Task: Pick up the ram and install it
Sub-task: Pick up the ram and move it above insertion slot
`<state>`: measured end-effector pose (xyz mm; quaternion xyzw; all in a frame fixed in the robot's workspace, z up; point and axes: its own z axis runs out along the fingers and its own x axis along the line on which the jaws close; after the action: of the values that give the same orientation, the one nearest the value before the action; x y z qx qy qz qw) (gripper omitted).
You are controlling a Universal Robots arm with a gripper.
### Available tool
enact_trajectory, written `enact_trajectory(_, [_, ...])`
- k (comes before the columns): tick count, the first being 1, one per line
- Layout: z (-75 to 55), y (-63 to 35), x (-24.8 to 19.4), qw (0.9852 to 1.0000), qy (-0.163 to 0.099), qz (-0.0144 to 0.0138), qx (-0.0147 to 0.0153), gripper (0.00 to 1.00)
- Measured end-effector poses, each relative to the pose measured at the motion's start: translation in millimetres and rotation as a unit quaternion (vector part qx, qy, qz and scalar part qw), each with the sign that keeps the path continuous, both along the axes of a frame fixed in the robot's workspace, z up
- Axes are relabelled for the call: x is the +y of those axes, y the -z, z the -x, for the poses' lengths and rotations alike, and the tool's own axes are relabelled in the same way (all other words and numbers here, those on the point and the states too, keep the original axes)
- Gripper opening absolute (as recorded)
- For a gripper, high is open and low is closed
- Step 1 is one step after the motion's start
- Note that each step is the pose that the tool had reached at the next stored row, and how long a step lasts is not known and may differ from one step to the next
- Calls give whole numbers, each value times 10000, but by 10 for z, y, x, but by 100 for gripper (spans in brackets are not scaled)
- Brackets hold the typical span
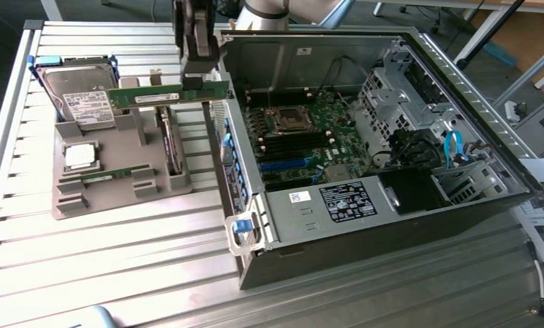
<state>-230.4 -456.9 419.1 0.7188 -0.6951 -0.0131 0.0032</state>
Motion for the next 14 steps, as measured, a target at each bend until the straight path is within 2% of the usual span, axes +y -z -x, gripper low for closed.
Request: enact_trajectory(14, [-311, 0, 0, 10000, 0, 0, 0, 12])
